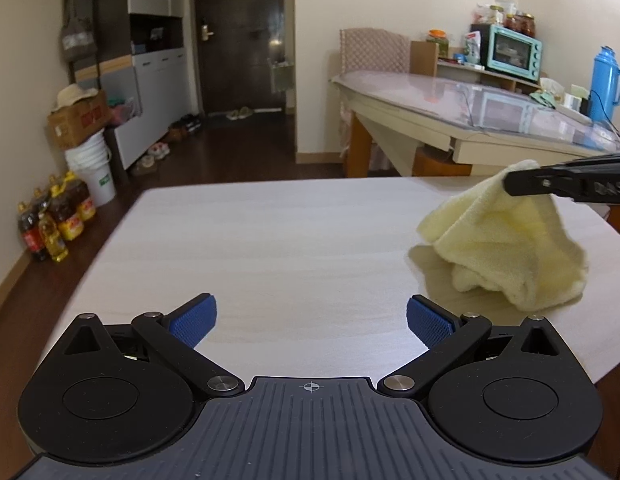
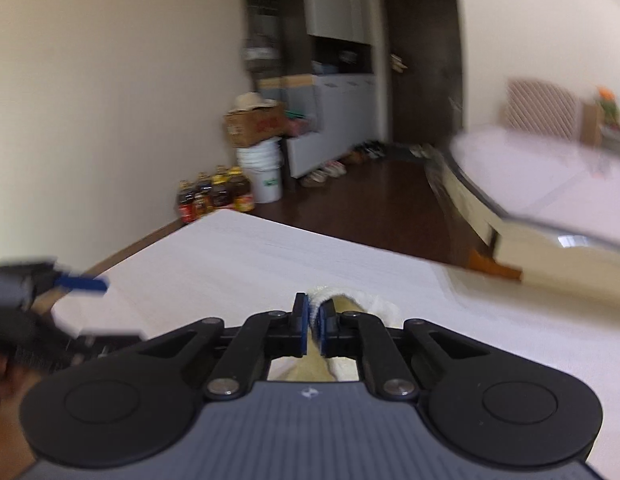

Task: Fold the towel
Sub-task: 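Lift and shake the towel with the right tool to open it out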

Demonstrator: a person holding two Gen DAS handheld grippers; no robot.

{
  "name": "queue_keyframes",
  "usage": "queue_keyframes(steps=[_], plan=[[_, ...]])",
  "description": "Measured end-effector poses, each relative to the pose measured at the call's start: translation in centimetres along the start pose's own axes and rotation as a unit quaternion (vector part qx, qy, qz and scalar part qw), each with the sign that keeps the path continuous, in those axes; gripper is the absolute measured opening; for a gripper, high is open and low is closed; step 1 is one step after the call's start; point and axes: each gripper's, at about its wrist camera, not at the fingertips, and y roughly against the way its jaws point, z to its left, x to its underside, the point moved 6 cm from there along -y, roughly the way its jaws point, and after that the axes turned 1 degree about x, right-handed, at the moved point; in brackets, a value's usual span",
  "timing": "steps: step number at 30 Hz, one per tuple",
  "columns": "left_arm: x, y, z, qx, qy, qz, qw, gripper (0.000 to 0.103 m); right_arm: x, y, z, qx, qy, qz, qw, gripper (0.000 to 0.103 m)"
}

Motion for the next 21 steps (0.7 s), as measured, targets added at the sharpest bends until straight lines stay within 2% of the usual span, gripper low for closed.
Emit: queue_keyframes(steps=[4,8,10,15,16,21], plan=[[-0.7,1.2,2.5,0.010,0.010,-0.002,0.9999,0.103,1.7,-0.3,5.0,-0.026,0.080,0.015,0.996,0.006],[-0.8,1.6,3.7,0.036,0.019,0.005,0.9992,0.103,3.9,-1.6,8.3,-0.042,0.123,0.036,0.991,0.006],[-0.7,1.3,3.4,0.069,0.007,0.019,0.9974,0.103,5.1,-2.3,10.0,-0.047,0.148,0.047,0.987,0.006],[-0.2,-0.2,1.8,0.123,-0.018,0.041,0.9914,0.103,7.0,-3.0,11.7,-0.064,0.156,0.068,0.983,0.008],[-0.1,-0.6,1.4,0.131,-0.018,0.045,0.9902,0.103,7.1,-2.9,11.8,-0.067,0.157,0.071,0.983,0.012],[1.3,-2.1,-0.4,0.166,-0.013,0.065,0.9839,0.103,7.6,-0.6,10.5,-0.056,0.135,0.061,0.987,0.014]])
